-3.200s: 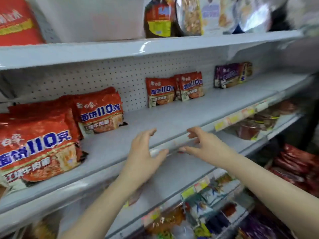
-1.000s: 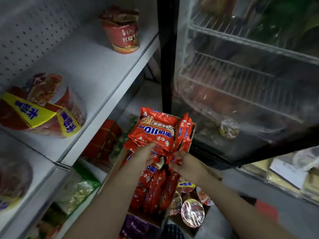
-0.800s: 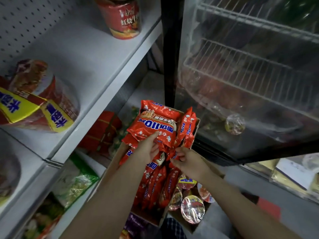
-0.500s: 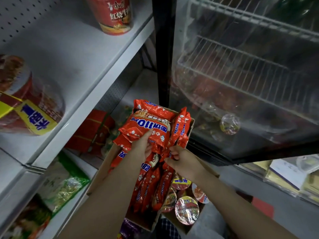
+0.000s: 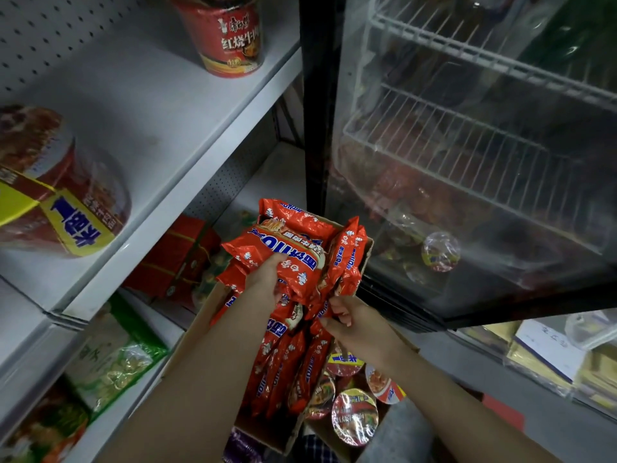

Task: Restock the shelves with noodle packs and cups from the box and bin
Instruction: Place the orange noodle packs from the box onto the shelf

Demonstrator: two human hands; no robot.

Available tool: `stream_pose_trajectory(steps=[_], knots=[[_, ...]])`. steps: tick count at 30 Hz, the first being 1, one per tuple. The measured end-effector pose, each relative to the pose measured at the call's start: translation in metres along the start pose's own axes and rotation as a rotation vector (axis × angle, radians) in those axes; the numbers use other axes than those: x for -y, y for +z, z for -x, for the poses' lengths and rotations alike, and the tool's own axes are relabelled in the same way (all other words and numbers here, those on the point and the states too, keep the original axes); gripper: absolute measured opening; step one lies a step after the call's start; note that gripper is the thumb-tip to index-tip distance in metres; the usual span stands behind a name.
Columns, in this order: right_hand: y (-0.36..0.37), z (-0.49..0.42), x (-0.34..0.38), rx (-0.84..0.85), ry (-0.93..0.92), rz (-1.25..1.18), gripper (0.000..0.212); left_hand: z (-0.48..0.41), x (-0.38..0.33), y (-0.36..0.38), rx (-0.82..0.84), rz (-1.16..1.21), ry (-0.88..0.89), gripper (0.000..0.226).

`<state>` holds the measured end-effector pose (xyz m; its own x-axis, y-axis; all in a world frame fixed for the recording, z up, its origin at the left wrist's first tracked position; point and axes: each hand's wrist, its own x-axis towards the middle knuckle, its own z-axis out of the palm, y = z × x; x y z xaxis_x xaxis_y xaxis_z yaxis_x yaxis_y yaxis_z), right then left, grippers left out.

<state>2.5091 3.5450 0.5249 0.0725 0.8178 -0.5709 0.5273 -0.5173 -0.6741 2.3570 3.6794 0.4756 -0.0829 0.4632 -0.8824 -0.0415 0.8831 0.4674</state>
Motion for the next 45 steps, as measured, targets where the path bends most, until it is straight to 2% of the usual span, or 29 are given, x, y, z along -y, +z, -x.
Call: stream_pose_trajectory(steps=[5,10,12,15,17,19,20,22,23,26,29,31,33,38,39,42,45], knots=[[-0.012,0.014,0.017,-0.005,-0.027,-0.051,0.055,0.040,0.011,-0.056,0.062,-0.022,0.120,0.048],[-0.016,0.033,0.067,-0.008,-0.151,-0.004,0.065,0.096,0.006,-0.136,0.249,-0.265,0.165,0.089],[-0.008,0.047,0.091,0.064,-0.231,0.026,0.073,0.133,0.005,-0.164,0.315,-0.414,0.191,0.074],[0.016,0.071,0.122,0.223,-0.321,0.063,0.105,0.193,0.010,-0.205,0.389,-0.581,0.184,0.035],[0.037,0.089,0.139,0.299,-0.364,0.201,0.119,0.227,0.020,-0.237,0.405,-0.680,0.189,0.032],[0.058,0.110,0.156,0.415,-0.348,0.291,0.127,0.259,0.036,-0.271,0.375,-0.747,0.188,0.042],[0.070,0.122,0.163,0.503,-0.339,0.297,0.123,0.275,0.046,-0.289,0.363,-0.755,0.179,0.048],[0.096,0.151,0.179,0.673,-0.358,0.297,0.097,0.306,0.067,-0.324,0.346,-0.755,0.172,0.055],[0.111,0.167,0.186,0.733,-0.373,0.302,0.092,0.322,0.078,-0.342,0.343,-0.753,0.175,0.059],[0.166,0.213,0.208,0.806,-0.452,0.290,0.091,0.374,0.120,-0.401,0.280,-0.702,0.182,0.064],[0.225,0.272,0.228,0.860,-0.519,0.291,0.077,0.434,0.174,-0.460,0.126,-0.595,0.216,0.038],[0.263,0.310,0.237,0.894,-0.573,0.273,0.051,0.469,0.214,-0.499,0.025,-0.495,0.299,0.047],[0.300,0.348,0.245,0.935,-0.615,0.252,0.038,0.502,0.257,-0.535,-0.072,-0.402,0.371,0.060],[0.375,0.433,0.270,1.051,-0.698,0.256,0.059,0.578,0.347,-0.612,-0.328,-0.131,0.527,0.054],[0.386,0.445,0.277,1.069,-0.716,0.261,0.061,0.591,0.362,-0.627,-0.407,-0.047,0.572,0.060],[0.414,0.472,0.299,1.111,-0.764,0.215,0.063,0.619,0.403,-0.668,-0.613,0.242,0.708,0.098],[0.437,0.495,0.326,1.155,-0.803,0.168,0.067,0.631,0.435,-0.685,-0.617,0.350,0.737,0.102]])
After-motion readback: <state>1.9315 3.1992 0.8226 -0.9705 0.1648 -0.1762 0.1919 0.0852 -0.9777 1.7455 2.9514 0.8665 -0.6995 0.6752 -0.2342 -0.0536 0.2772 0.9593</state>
